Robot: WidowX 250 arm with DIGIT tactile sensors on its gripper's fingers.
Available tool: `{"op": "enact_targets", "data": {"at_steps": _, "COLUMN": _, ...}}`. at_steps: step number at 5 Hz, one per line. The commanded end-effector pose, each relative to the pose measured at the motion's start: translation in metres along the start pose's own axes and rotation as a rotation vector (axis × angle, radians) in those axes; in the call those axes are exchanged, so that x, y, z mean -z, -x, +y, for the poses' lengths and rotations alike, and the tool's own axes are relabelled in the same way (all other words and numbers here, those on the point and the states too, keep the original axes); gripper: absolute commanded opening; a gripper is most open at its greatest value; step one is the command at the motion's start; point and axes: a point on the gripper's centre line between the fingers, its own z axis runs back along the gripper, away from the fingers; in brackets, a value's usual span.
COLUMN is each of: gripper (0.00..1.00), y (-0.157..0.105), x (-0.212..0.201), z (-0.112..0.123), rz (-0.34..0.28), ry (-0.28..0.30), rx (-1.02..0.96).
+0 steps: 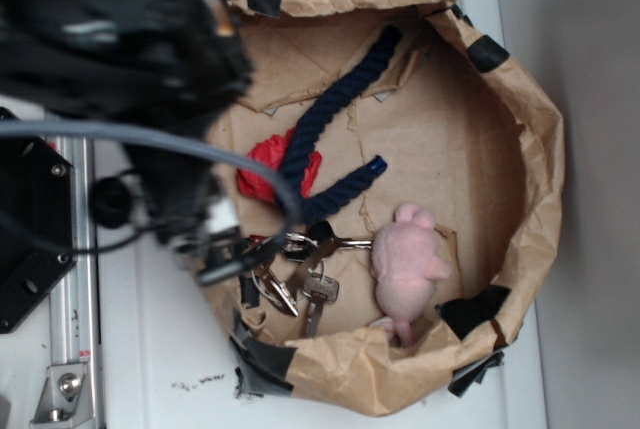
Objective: Grab the blue rope.
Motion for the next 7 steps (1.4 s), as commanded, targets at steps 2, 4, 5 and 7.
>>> {"op": "enact_targets", "data": {"at_steps": 2, "gripper": 1.00, "y": -0.047, "x": 0.078, "z": -0.001, "rz": 0.062, "ry": -0.059, "rx": -0.270}}
{"op": "enact_targets", "data": {"at_steps": 4, "gripper": 0.00, "y": -0.034, "x": 0.123, "z": 0.022, "rz": 0.149, "ry": 0.079, "rx": -0.368}}
{"op": "enact_targets", "data": {"at_steps": 5, "gripper": 0.00, "y": -0.033, "x": 0.124, "z": 0.021, "rz": 0.154, "ry": 0.082, "rx": -0.343}}
{"op": "enact_targets", "data": {"at_steps": 7, "gripper": 0.00, "y": -0.059, "x": 0.061, "z": 0.004, "rz": -0.074, "ry": -0.058, "rx": 0.018}}
